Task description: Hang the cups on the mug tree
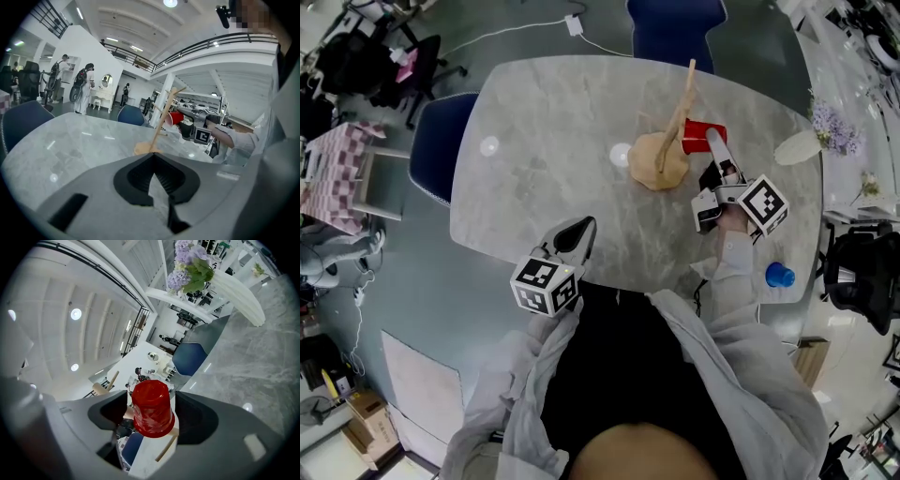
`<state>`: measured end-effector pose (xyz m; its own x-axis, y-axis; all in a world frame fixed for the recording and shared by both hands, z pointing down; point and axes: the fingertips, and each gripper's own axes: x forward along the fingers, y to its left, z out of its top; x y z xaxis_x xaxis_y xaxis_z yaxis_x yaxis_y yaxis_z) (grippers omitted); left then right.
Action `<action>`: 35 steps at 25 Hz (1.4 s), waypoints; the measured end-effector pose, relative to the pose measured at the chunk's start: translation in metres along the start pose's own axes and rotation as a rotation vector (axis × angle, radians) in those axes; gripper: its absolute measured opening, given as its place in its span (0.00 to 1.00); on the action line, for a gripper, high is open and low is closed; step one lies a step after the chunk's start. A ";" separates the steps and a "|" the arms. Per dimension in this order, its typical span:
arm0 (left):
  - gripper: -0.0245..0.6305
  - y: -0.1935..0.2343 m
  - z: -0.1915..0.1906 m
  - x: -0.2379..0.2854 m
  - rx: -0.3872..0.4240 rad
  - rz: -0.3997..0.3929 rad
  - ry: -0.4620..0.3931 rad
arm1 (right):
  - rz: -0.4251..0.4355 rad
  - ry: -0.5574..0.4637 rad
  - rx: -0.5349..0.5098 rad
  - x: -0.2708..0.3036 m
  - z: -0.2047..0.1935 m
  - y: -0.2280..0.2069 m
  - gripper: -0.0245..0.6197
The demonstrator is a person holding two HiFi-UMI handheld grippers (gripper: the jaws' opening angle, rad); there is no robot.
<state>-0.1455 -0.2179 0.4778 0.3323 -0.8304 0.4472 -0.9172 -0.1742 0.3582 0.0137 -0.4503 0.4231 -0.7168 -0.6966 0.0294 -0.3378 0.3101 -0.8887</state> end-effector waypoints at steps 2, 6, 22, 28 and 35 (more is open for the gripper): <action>0.03 0.000 0.001 -0.002 0.005 -0.011 -0.001 | 0.000 0.003 -0.020 -0.002 -0.002 0.004 0.55; 0.03 0.004 0.000 -0.008 0.015 -0.037 0.004 | -0.014 -0.010 -0.033 -0.014 -0.009 0.011 0.59; 0.03 -0.017 -0.005 -0.025 0.104 -0.262 0.020 | -0.193 -0.151 -0.159 -0.132 -0.042 0.026 0.62; 0.03 -0.030 -0.030 -0.030 0.131 -0.364 0.075 | -0.320 -0.211 -0.264 -0.192 -0.067 0.021 0.61; 0.03 -0.056 -0.072 -0.021 0.131 -0.454 0.143 | -0.484 -0.253 -0.342 -0.272 -0.083 -0.003 0.61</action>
<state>-0.0856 -0.1529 0.5076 0.7235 -0.5759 0.3807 -0.6895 -0.5745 0.4412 0.1586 -0.2083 0.4555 -0.2823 -0.9277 0.2445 -0.7923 0.0817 -0.6047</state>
